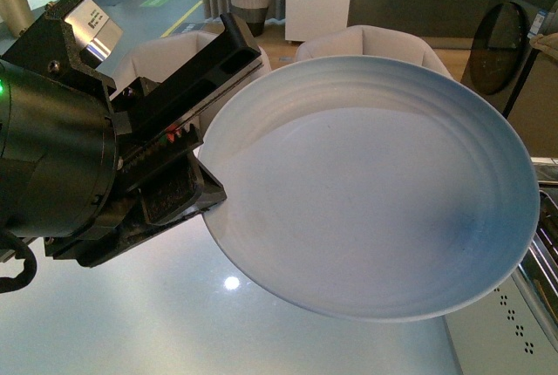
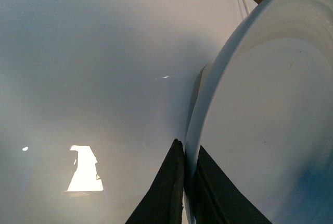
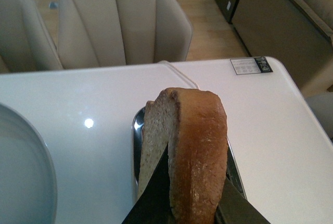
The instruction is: Left arm holds plate, right arm toasts bread
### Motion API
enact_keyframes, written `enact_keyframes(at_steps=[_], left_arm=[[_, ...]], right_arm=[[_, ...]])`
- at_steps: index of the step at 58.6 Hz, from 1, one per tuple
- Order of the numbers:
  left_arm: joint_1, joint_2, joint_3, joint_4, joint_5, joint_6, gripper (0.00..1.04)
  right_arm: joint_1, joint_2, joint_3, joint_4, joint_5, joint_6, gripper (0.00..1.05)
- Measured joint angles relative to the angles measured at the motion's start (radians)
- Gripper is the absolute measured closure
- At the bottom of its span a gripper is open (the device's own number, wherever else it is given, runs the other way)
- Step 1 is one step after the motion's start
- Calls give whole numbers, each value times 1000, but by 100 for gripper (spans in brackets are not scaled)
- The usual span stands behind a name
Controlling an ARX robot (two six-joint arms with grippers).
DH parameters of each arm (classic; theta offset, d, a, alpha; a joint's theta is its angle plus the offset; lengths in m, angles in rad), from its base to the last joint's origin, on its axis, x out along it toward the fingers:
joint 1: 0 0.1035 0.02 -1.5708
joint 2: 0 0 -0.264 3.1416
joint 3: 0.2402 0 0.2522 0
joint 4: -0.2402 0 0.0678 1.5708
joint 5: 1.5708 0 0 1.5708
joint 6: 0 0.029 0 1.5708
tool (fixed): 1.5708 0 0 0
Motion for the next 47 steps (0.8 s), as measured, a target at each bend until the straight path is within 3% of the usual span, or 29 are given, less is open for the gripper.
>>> enact_keyframes(at_steps=[28,47], left_arm=[[0,0,0,0,0,0,101],[0,0,0,0,0,0,101]], right_arm=[[-188,146,-54,109,-252,-185,101],[-244,190,-63,123,-309,-241,101]])
